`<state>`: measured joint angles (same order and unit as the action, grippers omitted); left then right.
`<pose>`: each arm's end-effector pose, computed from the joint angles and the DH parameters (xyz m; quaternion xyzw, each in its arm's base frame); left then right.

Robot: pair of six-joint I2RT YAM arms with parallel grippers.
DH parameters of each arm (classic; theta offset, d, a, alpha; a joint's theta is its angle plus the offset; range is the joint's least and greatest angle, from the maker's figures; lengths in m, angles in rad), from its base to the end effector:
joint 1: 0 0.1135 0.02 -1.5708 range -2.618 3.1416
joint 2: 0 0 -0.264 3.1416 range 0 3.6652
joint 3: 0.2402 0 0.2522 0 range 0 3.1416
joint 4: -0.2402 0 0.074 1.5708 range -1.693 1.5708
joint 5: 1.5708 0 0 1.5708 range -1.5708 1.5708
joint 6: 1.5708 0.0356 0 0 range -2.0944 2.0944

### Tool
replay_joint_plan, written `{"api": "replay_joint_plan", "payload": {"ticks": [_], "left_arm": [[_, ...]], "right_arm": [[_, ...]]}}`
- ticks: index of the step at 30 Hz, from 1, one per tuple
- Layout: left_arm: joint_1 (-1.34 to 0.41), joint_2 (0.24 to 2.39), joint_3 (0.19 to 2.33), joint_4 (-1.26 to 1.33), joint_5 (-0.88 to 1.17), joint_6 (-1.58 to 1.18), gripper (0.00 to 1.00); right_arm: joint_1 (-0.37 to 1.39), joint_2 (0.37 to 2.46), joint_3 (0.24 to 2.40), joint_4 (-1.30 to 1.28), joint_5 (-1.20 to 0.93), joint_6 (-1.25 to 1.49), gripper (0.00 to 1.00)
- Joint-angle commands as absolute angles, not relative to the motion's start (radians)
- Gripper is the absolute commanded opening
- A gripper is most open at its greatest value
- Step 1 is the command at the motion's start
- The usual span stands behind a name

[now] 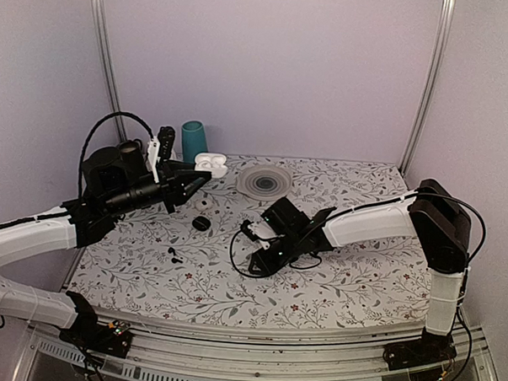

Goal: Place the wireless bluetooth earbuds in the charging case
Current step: Pick up the right earbud from the center of the board.

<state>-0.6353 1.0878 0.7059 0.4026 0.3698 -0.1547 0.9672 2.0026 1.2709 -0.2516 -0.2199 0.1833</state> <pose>0.1970 -0.1612 0.3139 0.2913 0.6368 -0.3890 0.5986 0.2281 0.3445 0.1437 -0.3928 0.8671 0.2447 0.1843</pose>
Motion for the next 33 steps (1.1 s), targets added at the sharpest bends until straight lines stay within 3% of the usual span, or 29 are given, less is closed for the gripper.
{"api": "replay_joint_plan", "payload": {"ticks": [1,17,33], "left_arm": [[-0.621,1.075,0.717,0.402,0.369,-0.155,0.00],[-0.621,1.073,0.719,0.401,0.369,-0.156,0.00],[-0.621,1.071,0.719,0.401,0.365,-0.155,0.00]], "right_arm": [[0.960,2.021,1.280,-0.238,-0.212,0.187,0.30],[0.955,2.031,1.286,-0.236,-0.175,0.178,0.29],[0.949,2.041,1.294,-0.236,-0.152,0.167,0.21]]}}
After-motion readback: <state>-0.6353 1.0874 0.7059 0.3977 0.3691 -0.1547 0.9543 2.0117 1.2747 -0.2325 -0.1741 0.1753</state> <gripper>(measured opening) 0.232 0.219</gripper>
